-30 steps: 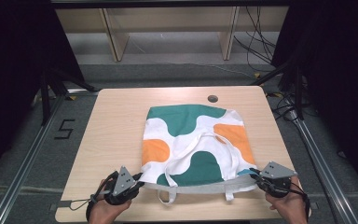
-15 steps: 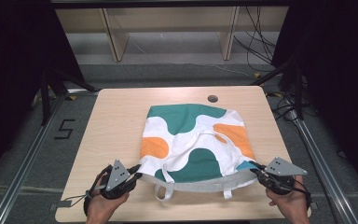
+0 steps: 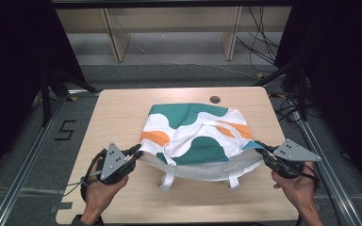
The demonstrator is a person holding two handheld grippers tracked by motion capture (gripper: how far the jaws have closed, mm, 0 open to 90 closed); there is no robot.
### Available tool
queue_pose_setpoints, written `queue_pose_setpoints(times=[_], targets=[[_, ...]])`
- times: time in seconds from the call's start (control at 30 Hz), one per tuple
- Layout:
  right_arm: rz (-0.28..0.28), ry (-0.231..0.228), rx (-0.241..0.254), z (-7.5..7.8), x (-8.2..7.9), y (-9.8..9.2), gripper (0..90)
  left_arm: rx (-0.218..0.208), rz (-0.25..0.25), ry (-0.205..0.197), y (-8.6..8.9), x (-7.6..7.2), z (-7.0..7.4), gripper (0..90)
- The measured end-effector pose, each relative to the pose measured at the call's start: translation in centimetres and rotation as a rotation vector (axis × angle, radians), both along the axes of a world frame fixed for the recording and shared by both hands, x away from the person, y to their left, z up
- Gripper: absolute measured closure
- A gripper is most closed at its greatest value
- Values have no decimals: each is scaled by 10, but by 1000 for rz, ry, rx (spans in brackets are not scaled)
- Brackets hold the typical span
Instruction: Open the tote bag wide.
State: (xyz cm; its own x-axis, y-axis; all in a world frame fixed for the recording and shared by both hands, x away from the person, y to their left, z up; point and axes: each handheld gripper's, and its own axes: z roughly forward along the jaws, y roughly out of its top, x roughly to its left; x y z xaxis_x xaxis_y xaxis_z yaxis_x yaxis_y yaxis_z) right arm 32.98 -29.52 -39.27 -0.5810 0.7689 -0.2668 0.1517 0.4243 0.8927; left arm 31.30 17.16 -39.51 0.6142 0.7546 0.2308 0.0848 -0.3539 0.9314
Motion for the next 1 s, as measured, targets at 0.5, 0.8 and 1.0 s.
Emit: queue_pose_setpoints(times=[0.5,0.8,1.0], targets=[[21,-156,83,74,0,-2,876,-100,26,-217,7,-8,78,851],[33,-213,57,110,-3,3,879,-195,-2,-344,15,-23,126,879],[40,-223,95,124,-1,5,879,-218,13,-314,21,-9,131,898]])
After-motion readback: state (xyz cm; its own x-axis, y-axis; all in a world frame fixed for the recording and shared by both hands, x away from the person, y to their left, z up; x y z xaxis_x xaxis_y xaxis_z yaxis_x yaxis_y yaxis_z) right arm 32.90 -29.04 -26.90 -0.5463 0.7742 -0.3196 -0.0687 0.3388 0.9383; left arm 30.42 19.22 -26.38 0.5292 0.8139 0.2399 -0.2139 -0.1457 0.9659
